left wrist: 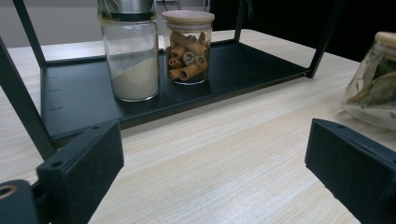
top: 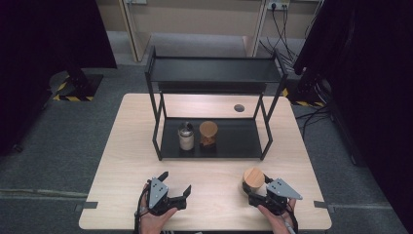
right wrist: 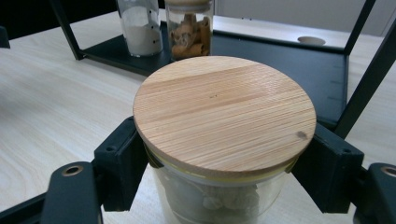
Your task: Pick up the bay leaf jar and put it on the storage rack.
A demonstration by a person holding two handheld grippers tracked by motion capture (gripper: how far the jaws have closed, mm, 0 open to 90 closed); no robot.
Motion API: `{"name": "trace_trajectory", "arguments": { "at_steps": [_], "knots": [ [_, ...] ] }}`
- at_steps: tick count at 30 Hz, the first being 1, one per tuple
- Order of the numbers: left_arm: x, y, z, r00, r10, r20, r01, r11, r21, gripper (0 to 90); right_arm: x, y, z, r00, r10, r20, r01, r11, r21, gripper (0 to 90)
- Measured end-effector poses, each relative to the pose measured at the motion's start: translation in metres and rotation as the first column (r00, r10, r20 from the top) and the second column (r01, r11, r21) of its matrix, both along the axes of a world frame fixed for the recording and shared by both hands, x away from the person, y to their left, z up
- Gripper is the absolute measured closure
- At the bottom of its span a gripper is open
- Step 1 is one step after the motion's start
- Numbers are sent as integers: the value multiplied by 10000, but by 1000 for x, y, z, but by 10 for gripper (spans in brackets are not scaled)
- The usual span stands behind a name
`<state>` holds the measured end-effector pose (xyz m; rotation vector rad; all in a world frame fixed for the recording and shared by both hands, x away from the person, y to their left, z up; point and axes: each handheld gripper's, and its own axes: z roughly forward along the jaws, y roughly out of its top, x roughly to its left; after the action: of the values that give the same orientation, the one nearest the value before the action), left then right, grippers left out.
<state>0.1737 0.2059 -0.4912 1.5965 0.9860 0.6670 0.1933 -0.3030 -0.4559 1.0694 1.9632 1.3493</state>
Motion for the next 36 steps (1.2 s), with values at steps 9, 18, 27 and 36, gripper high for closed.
{"name": "trace_trajectory", "arguments": {
  "at_steps": [9, 18, 27, 36],
  "knots": [
    [0, 0, 0, 10000, 18, -13, -18, 10000, 45, 36, 1, 0, 9, 9994, -38, 352, 43, 9999, -142, 254],
    [0, 0, 0, 10000, 30, 10, -30, 10000, 28, 36, 9, 4, 19, 9989, 93, 456, -82, 9997, -242, 254],
    [0, 0, 0, 10000, 7, 28, -7, 10000, 22, 36, 25, 9, 29, 9989, 245, 397, -237, 9995, -205, 254],
    [0, 1, 0, 10000, 5, 41, -5, 10000, 5, 36, 47, 20, 38, 9987, 399, 309, -392, 9990, -220, 255]
  ]
}}
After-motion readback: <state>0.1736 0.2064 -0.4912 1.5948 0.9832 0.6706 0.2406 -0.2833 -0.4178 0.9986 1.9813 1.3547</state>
